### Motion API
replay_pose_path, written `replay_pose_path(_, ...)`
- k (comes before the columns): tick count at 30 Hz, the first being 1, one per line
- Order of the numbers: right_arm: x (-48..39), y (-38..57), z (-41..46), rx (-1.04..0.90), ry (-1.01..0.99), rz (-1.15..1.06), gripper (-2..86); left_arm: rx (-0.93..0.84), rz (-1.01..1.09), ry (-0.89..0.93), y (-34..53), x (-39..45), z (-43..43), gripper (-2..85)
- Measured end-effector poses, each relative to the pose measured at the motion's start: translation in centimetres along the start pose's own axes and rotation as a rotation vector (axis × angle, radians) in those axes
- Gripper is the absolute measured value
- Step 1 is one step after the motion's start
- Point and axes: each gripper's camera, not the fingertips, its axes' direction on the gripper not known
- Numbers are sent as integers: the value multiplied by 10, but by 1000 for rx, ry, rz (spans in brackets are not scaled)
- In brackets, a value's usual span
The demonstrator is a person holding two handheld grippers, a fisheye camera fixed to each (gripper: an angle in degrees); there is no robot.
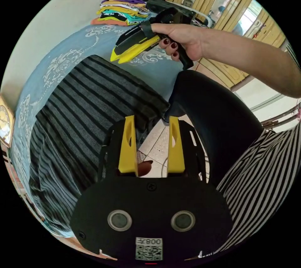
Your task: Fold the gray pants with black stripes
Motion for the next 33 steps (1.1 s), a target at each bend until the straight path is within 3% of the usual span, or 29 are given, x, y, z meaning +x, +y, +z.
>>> replay_pose_path(2,13,-10,-4,12,-15,34,94,-9,19,-115,0,14,3,87)
replay_pose_path(6,28,-34,0,11,-99,58,113,-2,-9,-90,5,14,5,67)
replay_pose_path(13,38,-59,23,-103,-189,51,85,14,-56,72,21,-3,4,31)
replay_pose_path(19,48,-47,-5,-50,-321,53,57,116,-6,199,28,-3,-15,23)
replay_pose_path(33,45,-17,5,8,-291,110,49,265,-53,282,133,-66,-39,22)
